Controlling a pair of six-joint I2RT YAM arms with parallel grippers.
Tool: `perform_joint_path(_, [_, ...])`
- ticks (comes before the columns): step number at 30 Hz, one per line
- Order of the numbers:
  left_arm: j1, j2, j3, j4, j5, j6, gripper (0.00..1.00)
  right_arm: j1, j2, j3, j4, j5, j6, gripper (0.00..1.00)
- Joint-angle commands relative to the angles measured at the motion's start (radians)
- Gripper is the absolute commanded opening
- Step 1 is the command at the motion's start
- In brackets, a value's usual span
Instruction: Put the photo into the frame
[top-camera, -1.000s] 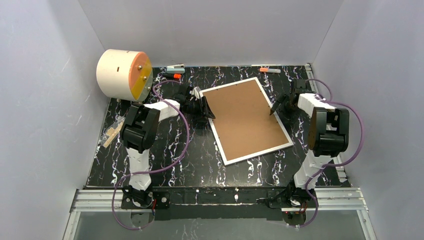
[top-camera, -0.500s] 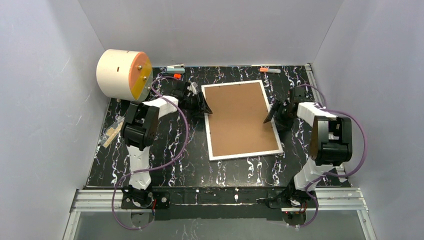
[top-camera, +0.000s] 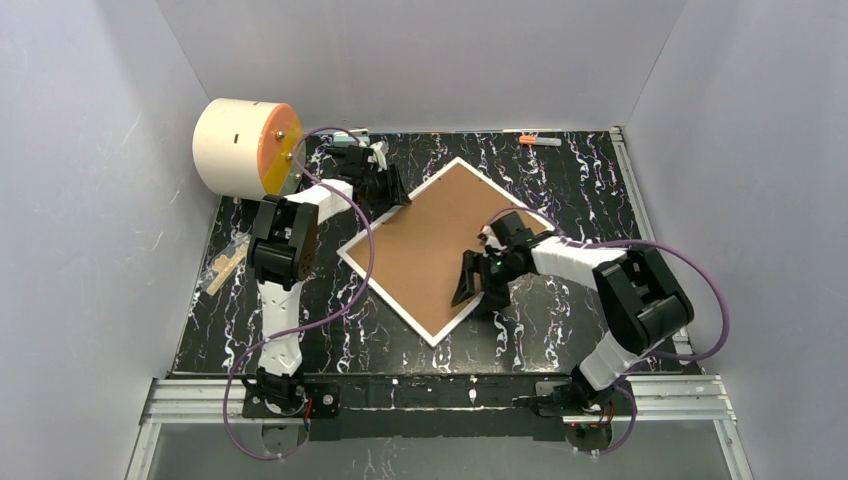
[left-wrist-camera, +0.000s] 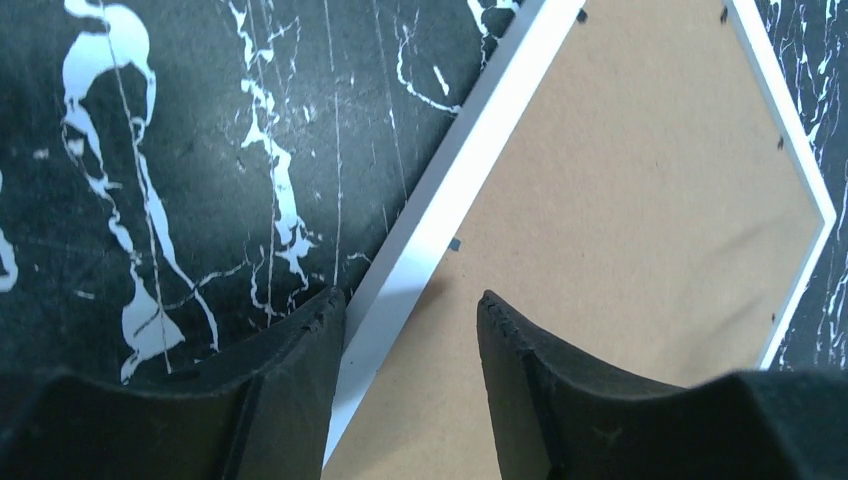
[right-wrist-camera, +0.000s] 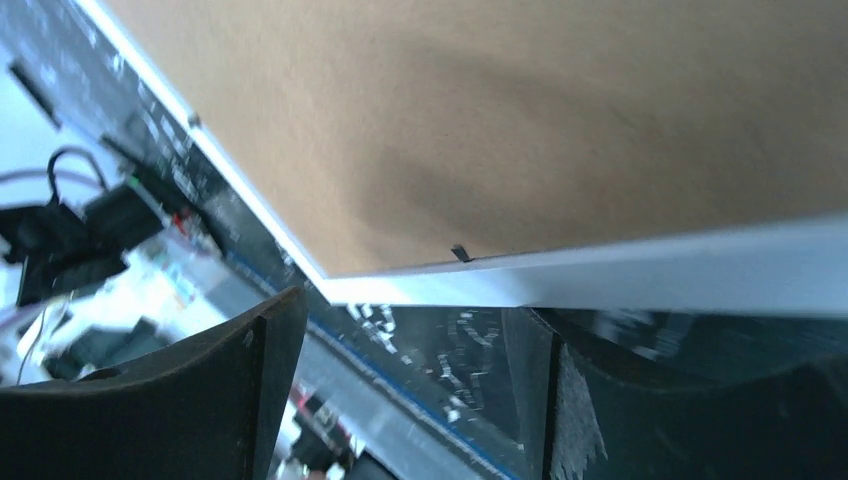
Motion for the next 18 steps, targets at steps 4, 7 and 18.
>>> perform_joint_path(4, [-0.047,0.082,-0.02,-0.194,0.102,0.044,0.49,0.118,0.128,0.128,0.123,0.027,0.037,0.8])
perform_joint_path(7, [-0.024,0.043,0.017,-0.226,0.061,0.037,0.57,0.118,0.072,0.172,-0.012,0.192,0.02,0.82])
perform_joint_path(18, [0.098,-0.191,-0.006,-0.313,0.024,0.036,0.7,0.119,-0.007,0.358,-0.118,0.179,-0.139,0.79])
